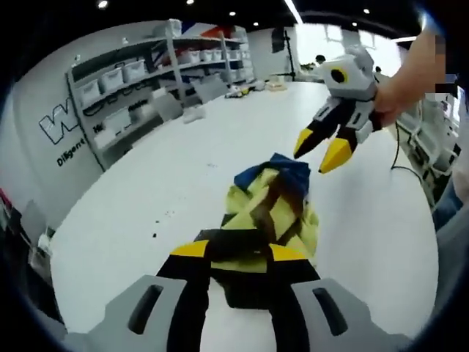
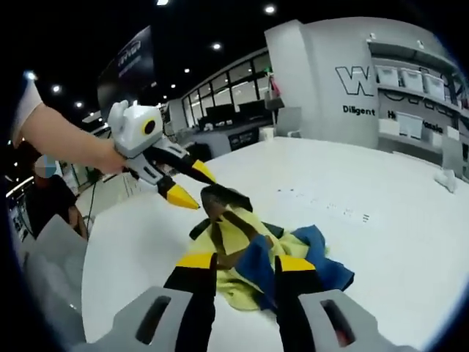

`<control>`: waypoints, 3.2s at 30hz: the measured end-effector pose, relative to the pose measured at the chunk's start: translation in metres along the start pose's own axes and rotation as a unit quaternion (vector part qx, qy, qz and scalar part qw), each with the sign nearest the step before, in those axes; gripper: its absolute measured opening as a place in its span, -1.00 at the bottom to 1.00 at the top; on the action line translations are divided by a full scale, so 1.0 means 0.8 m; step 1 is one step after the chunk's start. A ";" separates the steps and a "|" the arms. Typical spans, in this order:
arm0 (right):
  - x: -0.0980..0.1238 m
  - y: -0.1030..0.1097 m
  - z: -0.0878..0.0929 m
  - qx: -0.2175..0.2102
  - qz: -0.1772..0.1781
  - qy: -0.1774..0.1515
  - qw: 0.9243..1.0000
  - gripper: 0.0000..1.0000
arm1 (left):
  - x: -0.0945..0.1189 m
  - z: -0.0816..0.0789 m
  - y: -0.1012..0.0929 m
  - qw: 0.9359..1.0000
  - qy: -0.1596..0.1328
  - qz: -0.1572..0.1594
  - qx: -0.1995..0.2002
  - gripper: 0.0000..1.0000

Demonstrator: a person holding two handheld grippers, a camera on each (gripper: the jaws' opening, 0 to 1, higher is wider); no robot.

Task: Fold the garment on the visible template until the final outline fits inside the template.

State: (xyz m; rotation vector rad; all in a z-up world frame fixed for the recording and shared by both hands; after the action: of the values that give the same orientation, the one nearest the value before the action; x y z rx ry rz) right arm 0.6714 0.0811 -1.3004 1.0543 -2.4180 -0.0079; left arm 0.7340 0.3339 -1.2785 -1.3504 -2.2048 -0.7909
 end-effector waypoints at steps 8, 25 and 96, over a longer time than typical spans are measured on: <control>0.001 -0.009 0.005 0.003 -0.006 0.013 1.000 -0.56 | -0.022 -0.005 0.003 0.988 0.049 0.047 -0.141 -0.43; 0.002 -0.013 0.010 0.003 -0.009 0.022 1.000 -0.59 | -0.029 -0.011 0.022 0.948 0.082 0.118 -0.284 -0.82; -0.016 0.018 0.029 0.320 -0.047 0.146 0.935 -1.00 | 0.039 0.039 0.000 0.982 0.095 0.070 -0.145 -0.89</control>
State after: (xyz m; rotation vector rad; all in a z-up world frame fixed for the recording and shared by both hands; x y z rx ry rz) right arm 0.6586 0.0955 -1.3235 1.3256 -2.1255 0.8938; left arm 0.7181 0.3754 -1.2822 -1.4763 -1.8797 -1.1687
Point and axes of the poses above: the point that each gripper's makers call its tool centre point, and the gripper's own axes: x roughly backward along the fingers, y roughly to its left, z roughly out of its underside, the point moved 10 cm from there along x, roughly backward along the fingers, and after that the axes turned 2 degrees about -x, right-handed, at the moved point
